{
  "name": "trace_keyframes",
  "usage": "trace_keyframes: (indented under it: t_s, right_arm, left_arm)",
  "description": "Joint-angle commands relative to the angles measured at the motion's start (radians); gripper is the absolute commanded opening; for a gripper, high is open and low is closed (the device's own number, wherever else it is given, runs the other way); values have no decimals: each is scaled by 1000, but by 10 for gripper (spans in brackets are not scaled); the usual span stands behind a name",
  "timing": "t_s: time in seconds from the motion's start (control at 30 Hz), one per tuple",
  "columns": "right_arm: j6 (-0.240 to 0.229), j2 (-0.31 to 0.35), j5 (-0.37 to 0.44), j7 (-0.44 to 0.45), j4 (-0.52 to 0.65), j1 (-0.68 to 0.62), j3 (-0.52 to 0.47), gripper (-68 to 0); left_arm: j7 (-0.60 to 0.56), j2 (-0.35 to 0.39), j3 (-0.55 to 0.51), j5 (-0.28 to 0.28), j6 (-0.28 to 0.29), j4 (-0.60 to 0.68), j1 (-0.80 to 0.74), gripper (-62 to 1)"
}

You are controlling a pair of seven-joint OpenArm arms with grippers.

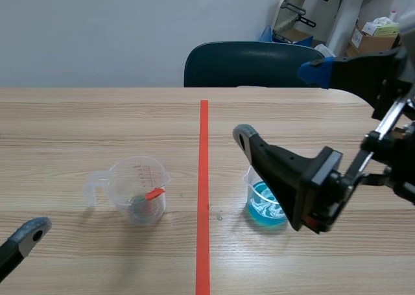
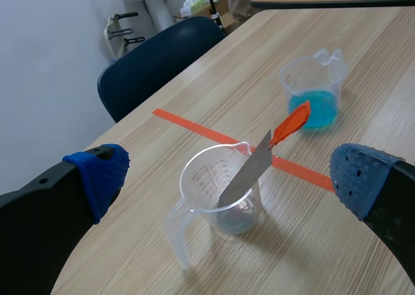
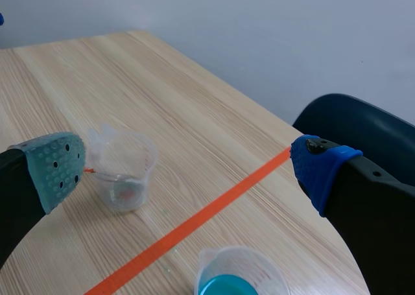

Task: Do the redox reaction experiment

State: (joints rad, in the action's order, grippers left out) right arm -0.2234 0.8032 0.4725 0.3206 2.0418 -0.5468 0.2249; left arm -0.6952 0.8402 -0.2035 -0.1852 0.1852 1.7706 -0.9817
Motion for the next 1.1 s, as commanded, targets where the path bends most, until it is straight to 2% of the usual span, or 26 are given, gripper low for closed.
trace_keyframes:
  t_s: [0.0,0.17,0.23,0.43,0.7,1.07]
  right_arm:
    - [3,-20,10,15,27,-38,-32,4]
    - [-3,-98,-3,15,70,-197,-166,4]
    - [-11,-138,-31,16,82,-242,-204,4]
    - [-16,-234,-127,8,90,-290,-241,4]
    - [-32,-247,-152,-11,90,-290,-241,4]
    - [-32,-247,-152,-11,90,-290,-241,4]
  left_arm:
    - [-3,8,3,-23,-5,9,7,14]
    - [30,25,3,-48,47,9,54,14]
    - [49,26,3,-67,51,9,79,14]
    - [109,25,3,-109,54,9,150,14]
    - [169,25,3,-119,59,9,227,14]
    - [177,19,3,-109,66,9,229,14]
